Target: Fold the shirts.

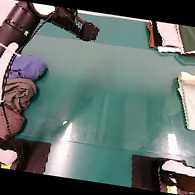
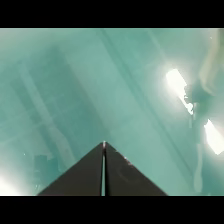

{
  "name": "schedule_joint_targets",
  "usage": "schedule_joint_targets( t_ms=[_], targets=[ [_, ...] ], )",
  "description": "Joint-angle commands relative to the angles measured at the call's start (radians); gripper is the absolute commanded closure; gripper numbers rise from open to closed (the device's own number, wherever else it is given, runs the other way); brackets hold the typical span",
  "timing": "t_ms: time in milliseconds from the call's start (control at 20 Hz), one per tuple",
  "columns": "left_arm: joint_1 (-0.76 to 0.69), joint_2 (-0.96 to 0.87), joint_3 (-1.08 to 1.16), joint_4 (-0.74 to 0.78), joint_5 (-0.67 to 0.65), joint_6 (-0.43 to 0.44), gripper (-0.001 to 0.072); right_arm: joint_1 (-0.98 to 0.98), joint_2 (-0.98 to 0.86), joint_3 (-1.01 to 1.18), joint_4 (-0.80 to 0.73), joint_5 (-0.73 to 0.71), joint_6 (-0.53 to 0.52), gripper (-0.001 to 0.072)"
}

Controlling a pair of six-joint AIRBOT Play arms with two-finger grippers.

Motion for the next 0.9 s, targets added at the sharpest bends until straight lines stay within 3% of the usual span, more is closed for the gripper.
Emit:
schedule_joint_targets(
  t_ms=[0, 50, 150, 200, 400, 550, 700, 850],
  targets=[
    [0.000, -0.001, 0.000, 0.001, -0.007, 0.007, 0.0681, -0.045, 0.089, -0.193, -0.108, 0.040, 0.009, 0.0693],
    [0.000, -0.001, 0.000, 0.001, -0.008, 0.007, 0.0681, -0.067, 0.106, -0.244, -0.121, 0.055, 0.009, 0.0682],
    [0.000, -0.001, 0.000, 0.001, -0.008, 0.007, 0.0681, -0.113, 0.138, -0.333, -0.158, 0.091, 0.009, 0.0334],
    [0.000, -0.001, 0.000, 0.000, -0.008, 0.007, 0.0681, -0.140, 0.150, -0.365, -0.155, 0.105, 0.010, 0.0245],
    [0.000, -0.001, 0.000, 0.000, -0.008, 0.007, 0.0681, -0.202, 0.214, -0.393, -0.107, 0.112, 0.013, 0.0239],
    [0.000, -0.001, 0.000, 0.000, -0.014, 0.006, 0.0680, -0.164, 0.266, -0.362, 0.026, 0.080, 0.015, 0.0239],
    [0.000, -0.001, 0.000, 0.000, -0.019, -0.014, 0.0681, -0.026, 0.324, -0.362, 0.184, 0.063, 0.017, 0.0240],
    [0.000, 0.000, 0.000, 0.000, -0.013, -0.023, 0.0681, 0.201, 0.370, -0.362, 0.188, 0.036, 0.016, 0.0240]
  ],
)
